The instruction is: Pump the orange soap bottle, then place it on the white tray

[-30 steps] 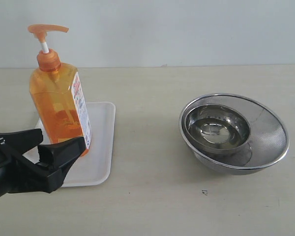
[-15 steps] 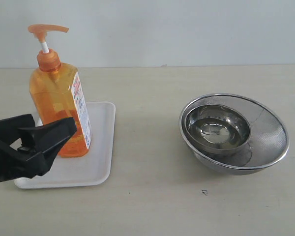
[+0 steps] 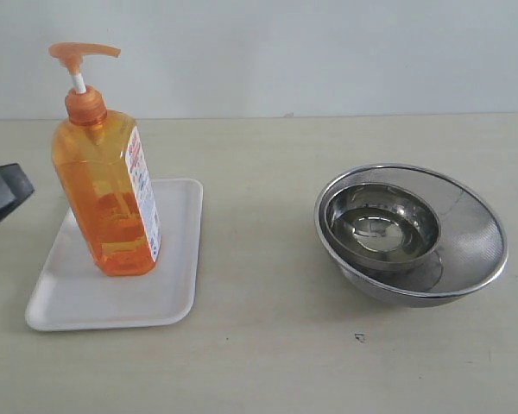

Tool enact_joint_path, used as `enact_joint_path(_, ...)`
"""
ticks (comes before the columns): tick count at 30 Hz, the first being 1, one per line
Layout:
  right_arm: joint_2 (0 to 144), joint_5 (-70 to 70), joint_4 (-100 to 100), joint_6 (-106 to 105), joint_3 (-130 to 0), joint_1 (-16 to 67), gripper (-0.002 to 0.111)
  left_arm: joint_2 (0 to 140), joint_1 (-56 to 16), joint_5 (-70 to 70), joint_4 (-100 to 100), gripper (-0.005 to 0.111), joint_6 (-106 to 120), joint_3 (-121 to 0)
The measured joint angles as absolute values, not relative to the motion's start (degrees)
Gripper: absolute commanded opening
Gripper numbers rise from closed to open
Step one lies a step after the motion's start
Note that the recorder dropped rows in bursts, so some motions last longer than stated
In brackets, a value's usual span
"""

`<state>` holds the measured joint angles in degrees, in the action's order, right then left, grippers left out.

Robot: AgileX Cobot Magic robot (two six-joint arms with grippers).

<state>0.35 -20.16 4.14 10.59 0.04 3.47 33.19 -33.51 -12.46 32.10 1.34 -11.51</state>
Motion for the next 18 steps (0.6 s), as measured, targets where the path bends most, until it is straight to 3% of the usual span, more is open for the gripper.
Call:
enact_joint_path(1, 0.35, -20.16, 4.14, 10.59, 0.04, 3.47, 0.000, 31.75, -32.70, -11.57, 32.10, 0.076, 0.84, -11.51)
enact_joint_path(11, 0.35, -20.16, 4.14, 10.59, 0.04, 3.47, 0.000, 18.17, -20.95, -1.42, 32.10, 0.004, -0.34, -5.94)
enact_joint_path(18, 0.35, -20.16, 4.14, 10.59, 0.04, 3.47, 0.000, 9.56, -16.39, -1.19, 32.10, 0.005, 5.19, -1.86)
